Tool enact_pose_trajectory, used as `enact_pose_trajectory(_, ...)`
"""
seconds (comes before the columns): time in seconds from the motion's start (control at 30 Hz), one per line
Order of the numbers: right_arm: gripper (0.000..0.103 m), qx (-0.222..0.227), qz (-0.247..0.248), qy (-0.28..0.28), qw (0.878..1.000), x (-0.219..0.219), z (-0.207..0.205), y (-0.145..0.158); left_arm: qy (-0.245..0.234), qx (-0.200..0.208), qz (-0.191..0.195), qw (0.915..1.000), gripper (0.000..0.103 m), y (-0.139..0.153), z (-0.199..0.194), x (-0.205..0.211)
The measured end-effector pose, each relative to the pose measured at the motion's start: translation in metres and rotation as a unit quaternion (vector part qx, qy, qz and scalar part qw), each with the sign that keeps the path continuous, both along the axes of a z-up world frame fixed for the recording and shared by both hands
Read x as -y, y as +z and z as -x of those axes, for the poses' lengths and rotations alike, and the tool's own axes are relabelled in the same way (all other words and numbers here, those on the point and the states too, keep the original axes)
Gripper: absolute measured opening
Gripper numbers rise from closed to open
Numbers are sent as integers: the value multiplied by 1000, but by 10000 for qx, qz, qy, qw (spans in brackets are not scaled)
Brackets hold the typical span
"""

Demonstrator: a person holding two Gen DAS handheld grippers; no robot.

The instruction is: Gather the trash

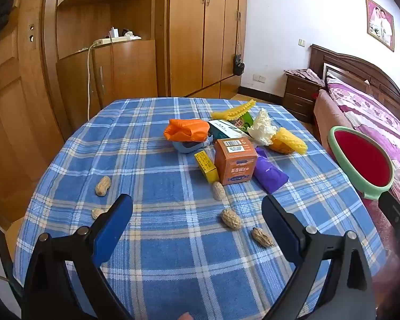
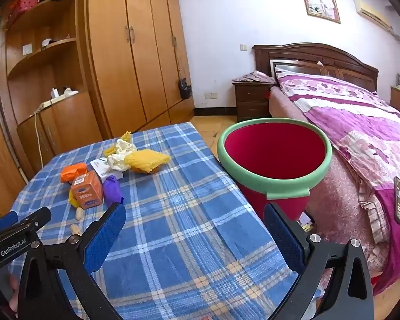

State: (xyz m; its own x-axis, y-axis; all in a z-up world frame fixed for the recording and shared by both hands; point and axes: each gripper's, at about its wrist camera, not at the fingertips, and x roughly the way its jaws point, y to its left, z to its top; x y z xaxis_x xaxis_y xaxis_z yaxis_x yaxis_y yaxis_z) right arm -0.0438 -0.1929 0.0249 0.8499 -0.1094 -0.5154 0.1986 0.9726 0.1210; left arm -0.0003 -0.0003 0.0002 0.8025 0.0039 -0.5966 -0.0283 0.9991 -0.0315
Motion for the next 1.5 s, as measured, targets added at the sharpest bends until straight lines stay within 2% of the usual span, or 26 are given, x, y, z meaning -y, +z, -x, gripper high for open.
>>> enact_pose_trajectory(1.5,103,-153,-196,-129,9996,9,-5,-7,116,-48,120,9998,97,-1,-1,-6)
